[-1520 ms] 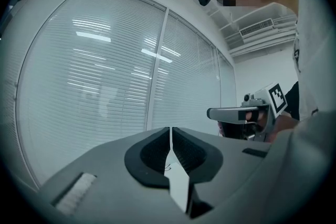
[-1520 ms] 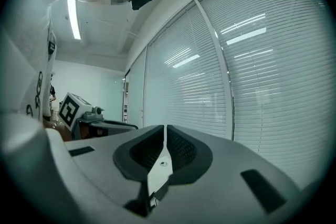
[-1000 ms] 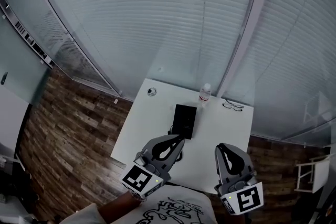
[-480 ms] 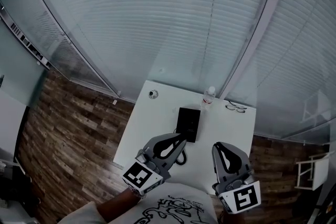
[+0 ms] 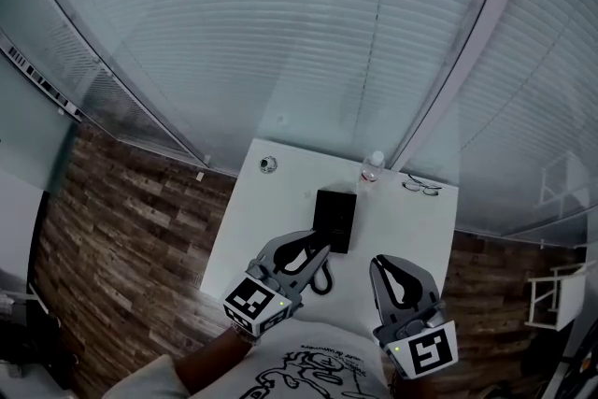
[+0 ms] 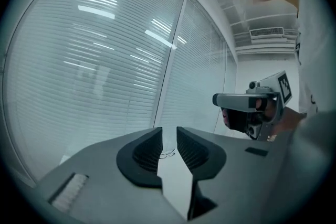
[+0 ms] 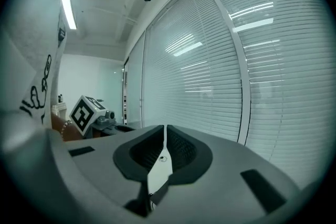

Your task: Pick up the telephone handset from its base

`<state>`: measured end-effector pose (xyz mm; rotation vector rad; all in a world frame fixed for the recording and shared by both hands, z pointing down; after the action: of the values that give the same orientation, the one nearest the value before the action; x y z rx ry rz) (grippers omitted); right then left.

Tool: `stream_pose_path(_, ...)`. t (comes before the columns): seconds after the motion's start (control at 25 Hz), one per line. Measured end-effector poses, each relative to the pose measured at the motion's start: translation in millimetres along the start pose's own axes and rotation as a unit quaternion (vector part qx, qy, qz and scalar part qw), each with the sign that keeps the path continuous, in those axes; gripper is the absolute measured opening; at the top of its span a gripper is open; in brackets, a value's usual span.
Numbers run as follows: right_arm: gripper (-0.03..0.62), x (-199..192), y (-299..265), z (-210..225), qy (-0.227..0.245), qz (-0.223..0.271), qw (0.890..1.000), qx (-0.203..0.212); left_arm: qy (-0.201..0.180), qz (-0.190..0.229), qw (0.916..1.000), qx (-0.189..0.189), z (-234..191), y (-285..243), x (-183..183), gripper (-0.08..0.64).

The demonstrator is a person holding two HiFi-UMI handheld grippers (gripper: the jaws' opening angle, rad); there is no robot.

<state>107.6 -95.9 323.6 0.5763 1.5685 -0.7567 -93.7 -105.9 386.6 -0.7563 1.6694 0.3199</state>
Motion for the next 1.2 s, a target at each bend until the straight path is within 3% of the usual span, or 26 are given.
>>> stream_pose_path(0.2,0.017,-9.3,-10.0,6.6,-0.021,-0.010,1.000,-0.001,0.026,-0.020,0.9994,0.008,-20.1,-14.5,-19.7,0.067)
stream_pose_path(0.76,0.017,-36.1,-31.5,15.9,-0.031,-0.046,0.998,0.005,0.041,-0.090,0.9945,0.036,-71.9,-52.1,-99.2,0.067)
stream_pose_path(1.2,0.017,-65.1,-41.5,20.2,-0.054,-0.086,0.995,0.005,0.075,-0.134,0.9870,0.047,-116.1,-84.4,-163.3,0.067)
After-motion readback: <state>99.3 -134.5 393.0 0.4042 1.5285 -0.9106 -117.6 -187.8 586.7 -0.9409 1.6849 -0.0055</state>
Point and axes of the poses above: the fingertips, and each gripper's own axes: y backward along the fingers, z to its right, x out of its top, the point moved 9 cm from there along y, backward along the fingers, and after that the axes turned 2 degrees about y, right-handed, at the moved point
